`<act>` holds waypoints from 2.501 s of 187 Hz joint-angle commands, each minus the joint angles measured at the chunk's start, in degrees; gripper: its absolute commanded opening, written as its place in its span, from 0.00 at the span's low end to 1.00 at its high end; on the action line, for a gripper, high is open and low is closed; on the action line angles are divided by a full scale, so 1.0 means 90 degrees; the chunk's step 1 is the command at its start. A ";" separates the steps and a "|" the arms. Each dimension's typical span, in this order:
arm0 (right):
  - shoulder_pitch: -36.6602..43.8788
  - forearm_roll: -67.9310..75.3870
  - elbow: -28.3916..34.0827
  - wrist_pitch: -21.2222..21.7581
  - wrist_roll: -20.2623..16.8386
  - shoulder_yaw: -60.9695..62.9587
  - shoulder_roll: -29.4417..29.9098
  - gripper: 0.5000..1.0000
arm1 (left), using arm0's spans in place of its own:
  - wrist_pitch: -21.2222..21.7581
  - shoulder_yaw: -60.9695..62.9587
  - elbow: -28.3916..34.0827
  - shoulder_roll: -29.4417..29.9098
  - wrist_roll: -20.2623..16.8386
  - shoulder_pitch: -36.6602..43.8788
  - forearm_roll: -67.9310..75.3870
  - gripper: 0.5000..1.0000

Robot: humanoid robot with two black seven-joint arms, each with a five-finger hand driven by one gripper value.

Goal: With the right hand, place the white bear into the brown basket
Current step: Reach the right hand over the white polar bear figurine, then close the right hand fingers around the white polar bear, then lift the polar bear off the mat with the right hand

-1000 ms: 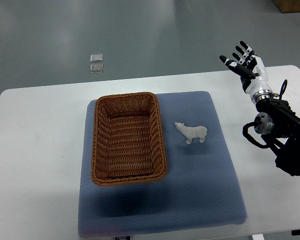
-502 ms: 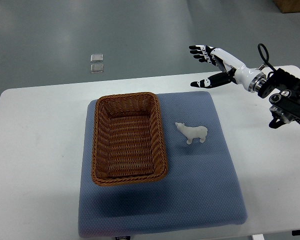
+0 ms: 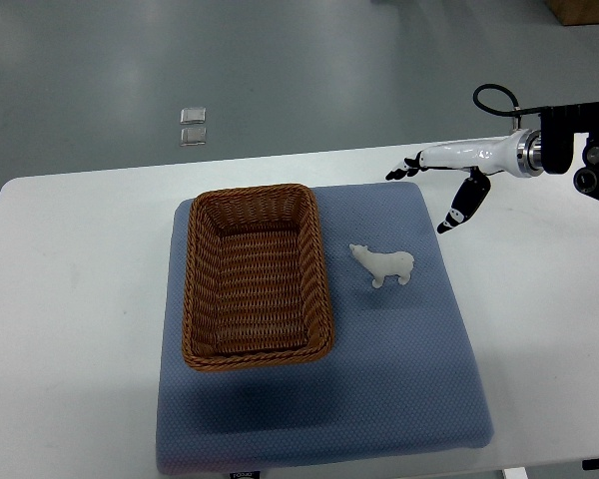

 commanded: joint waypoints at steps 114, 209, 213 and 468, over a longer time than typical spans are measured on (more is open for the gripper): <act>-0.0547 -0.0007 0.0237 -0.0158 -0.0059 0.0070 0.0637 0.81 | -0.0001 0.0000 0.0000 0.0000 0.0000 0.0000 0.0000 1.00; -0.1064 -0.0046 0.0149 -0.0724 -0.0118 0.0089 0.0803 0.76 | -0.0001 0.0000 0.0000 0.0000 0.0000 0.0000 0.0000 1.00; -0.1084 -0.0046 0.0149 -0.0724 -0.0118 0.0089 0.0803 0.76 | -0.0001 0.0000 0.0000 0.0000 0.0000 0.0000 0.0000 1.00; -0.1279 -0.0066 0.0002 -0.0890 -0.0127 0.0080 0.0911 0.14 | -0.0001 0.0000 0.0000 0.0000 0.0000 0.0000 0.0000 1.00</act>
